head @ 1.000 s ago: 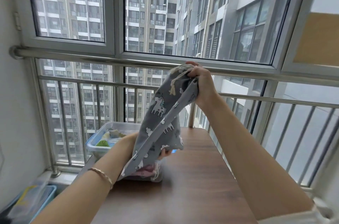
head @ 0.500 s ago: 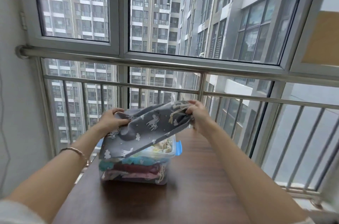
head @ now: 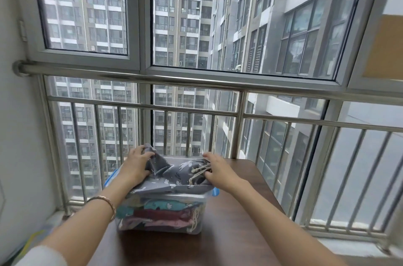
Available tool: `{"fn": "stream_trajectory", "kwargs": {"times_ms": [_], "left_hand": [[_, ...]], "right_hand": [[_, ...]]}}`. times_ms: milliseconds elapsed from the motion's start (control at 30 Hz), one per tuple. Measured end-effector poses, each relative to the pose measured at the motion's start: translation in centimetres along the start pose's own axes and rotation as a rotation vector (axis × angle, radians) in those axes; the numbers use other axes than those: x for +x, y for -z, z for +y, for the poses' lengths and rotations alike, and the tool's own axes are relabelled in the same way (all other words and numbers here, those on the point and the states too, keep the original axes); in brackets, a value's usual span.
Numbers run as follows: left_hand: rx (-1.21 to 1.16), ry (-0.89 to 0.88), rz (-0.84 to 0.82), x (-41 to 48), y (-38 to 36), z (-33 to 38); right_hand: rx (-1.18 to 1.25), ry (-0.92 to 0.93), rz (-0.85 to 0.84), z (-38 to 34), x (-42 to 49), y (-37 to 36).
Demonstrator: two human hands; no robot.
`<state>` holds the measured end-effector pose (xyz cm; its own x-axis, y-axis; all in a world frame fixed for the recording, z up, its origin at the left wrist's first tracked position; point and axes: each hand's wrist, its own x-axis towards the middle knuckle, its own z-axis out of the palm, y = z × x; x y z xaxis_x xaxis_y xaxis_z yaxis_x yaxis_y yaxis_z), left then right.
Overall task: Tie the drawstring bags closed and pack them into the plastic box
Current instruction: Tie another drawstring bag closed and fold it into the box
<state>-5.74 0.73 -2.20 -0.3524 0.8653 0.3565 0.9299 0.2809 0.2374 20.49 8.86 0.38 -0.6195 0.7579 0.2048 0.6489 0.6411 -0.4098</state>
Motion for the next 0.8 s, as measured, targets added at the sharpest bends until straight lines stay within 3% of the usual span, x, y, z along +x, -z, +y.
{"fn": "stream_trajectory", "kwargs": {"times_ms": [100,233,333,500,800], "left_hand": [[0.059,-0.153,0.054,0.2,1.1,0.6],[0.225,-0.221,-0.424,-0.2,2.2,1.5],[0.375,-0.185,-0.608,0.0,1.5,1.7],[0.551,-0.126,-0.715,0.1,1.0,2.4],[0.629,-0.175,-0.88,0.4,-0.5,4.0]], "right_hand": [[-0.187,0.097,0.004,-1.6,-0.4,0.2],[-0.378,0.138,-0.273,-4.7,-0.2,-0.7],[-0.392,0.048,-0.468,-6.7,0.7,-1.8],[-0.548,-0.036,-0.744,-8.5,1.6,-1.3],[-0.783,-0.068,-0.802,-8.1,1.7,-0.5]]}}
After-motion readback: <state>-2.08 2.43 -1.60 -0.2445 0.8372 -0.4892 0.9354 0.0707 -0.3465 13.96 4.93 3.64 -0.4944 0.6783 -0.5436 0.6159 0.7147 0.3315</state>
